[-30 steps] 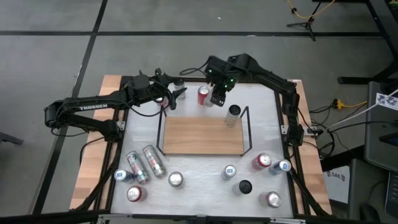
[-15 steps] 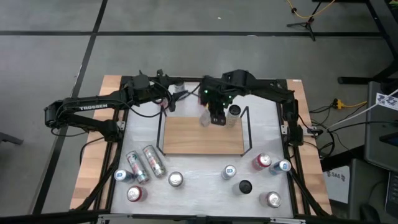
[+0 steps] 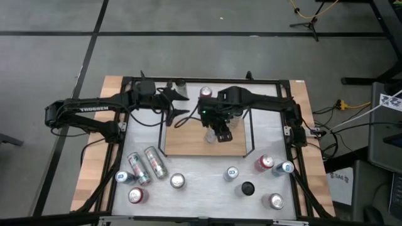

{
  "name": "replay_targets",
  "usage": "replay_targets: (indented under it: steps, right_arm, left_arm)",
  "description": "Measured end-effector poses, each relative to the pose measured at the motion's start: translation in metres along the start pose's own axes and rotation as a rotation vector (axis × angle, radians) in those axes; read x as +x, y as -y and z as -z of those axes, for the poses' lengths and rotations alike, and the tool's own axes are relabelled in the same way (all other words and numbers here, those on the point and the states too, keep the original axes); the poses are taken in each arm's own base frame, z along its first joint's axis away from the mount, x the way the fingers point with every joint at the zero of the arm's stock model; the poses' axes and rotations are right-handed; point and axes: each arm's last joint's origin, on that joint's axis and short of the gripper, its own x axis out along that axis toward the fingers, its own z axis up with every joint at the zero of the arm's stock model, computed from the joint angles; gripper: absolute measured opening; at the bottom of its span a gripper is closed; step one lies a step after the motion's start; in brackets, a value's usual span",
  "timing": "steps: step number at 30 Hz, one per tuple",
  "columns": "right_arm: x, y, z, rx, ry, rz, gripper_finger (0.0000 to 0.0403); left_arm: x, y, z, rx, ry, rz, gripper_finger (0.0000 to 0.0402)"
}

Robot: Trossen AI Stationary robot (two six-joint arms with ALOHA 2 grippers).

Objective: Place canned beverage on shelf
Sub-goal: Put the top right white-pink soda can on the shelf

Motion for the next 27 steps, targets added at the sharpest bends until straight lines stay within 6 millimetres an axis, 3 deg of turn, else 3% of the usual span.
replay_targets:
  steps: [10, 27]
  right_arm:
    - [0.029, 0.002, 0.006, 0.011, -0.113, -0.017, 0.0254]
    - [0.035, 0.003, 0.005, 0.012, -0.098, -0.020, 0.0295]
  left_arm:
    - [0.002, 0.020, 0.000, 0.051, 0.002, 0.137, 0.0250]
    - [0.002, 0.027, -0.001, 0.060, 0.003, 0.160, 0.0250]
